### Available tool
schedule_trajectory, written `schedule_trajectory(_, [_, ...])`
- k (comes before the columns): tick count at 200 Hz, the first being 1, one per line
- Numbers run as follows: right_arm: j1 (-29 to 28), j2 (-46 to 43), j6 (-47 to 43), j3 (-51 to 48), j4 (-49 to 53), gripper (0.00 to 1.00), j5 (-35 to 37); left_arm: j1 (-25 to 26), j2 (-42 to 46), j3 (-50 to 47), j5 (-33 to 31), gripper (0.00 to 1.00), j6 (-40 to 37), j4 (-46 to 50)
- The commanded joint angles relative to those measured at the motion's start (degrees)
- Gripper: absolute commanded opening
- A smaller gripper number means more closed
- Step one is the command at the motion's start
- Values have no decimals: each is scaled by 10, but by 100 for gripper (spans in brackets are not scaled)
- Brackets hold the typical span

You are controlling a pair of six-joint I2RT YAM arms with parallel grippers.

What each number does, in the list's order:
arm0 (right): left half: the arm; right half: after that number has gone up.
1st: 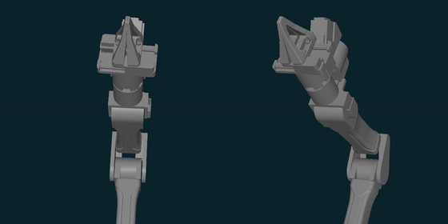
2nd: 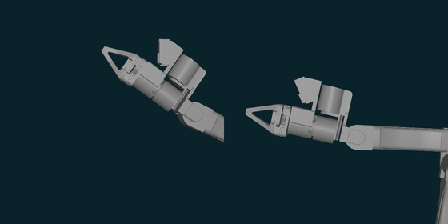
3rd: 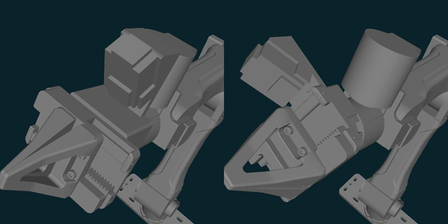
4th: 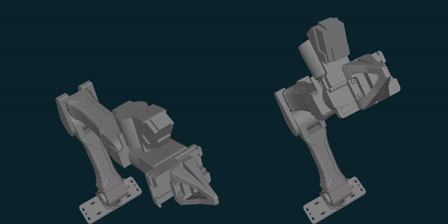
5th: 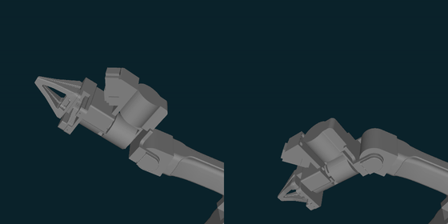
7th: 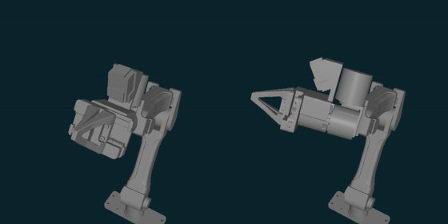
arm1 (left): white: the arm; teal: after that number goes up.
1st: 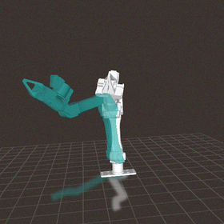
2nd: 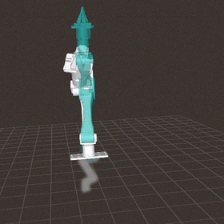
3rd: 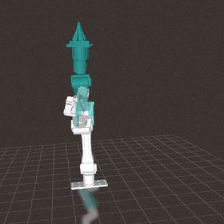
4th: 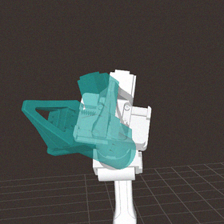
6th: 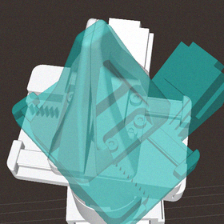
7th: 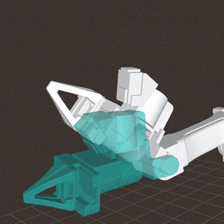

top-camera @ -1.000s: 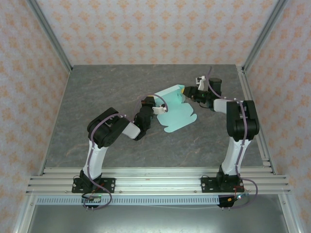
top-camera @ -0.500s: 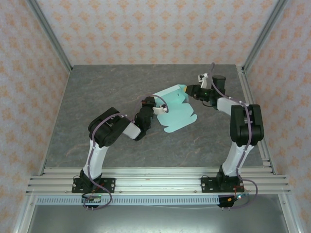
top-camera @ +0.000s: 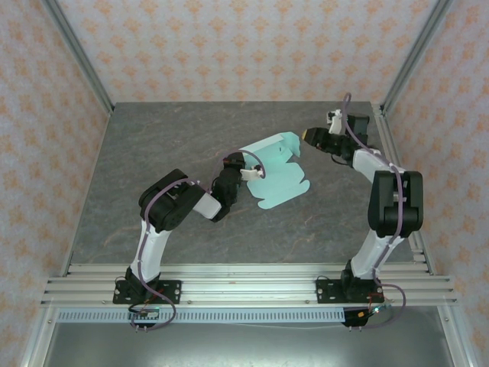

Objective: Fold the paper box

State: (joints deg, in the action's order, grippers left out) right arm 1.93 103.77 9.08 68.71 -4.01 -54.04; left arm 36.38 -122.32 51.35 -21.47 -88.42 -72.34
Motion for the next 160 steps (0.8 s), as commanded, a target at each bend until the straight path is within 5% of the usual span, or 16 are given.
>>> schedule_trajectory(1, [1, 38, -48, 62, 67, 44, 32, 4, -13, 7, 2, 0, -9, -8])
schedule_trajectory(80, [2, 178, -91, 222, 190, 53, 14, 5, -13, 7, 2, 0, -5, -4])
schedule_trajectory(160, [-6, 160, -147, 178, 196, 62, -46, 4, -21, 15, 3, 0, -7, -3])
